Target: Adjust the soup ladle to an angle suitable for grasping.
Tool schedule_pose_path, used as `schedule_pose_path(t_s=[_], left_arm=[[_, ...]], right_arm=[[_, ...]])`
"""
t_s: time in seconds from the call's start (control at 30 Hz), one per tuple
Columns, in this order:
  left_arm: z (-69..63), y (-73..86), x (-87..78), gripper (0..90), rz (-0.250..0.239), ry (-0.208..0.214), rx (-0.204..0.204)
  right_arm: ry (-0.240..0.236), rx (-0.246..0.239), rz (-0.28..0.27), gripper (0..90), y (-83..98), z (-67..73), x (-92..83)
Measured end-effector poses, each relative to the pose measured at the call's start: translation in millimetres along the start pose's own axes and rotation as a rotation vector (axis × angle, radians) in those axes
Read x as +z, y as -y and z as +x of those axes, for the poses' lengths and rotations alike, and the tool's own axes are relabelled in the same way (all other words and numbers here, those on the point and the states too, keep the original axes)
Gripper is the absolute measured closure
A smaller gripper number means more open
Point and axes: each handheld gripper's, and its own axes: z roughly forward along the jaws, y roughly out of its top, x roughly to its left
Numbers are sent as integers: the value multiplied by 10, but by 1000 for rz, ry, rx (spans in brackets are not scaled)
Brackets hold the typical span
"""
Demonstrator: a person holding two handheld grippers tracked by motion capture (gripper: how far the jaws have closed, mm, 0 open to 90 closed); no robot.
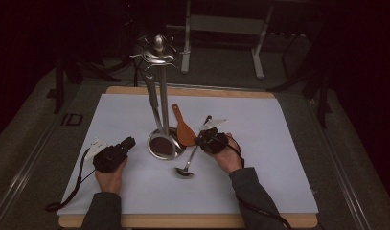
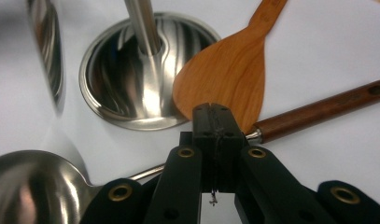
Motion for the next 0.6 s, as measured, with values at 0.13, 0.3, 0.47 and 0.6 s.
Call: schedule_pose_path(t_s=[0.13,0.3,0.47,0.6], left_arm=[[-1,0,0,790,-1,2,0],[0,0,0,789,0,3,0],[-2,0,-2,789,1,5,0],[-2,0,-2,789,1,5,-1]], right_arm=[[-12,-3,28,900,33,46,90],[-42,-17,52,900,81,152,216],[-65,-32,68,900,101,256,293],[-83,-40,81,900,123,329,340]])
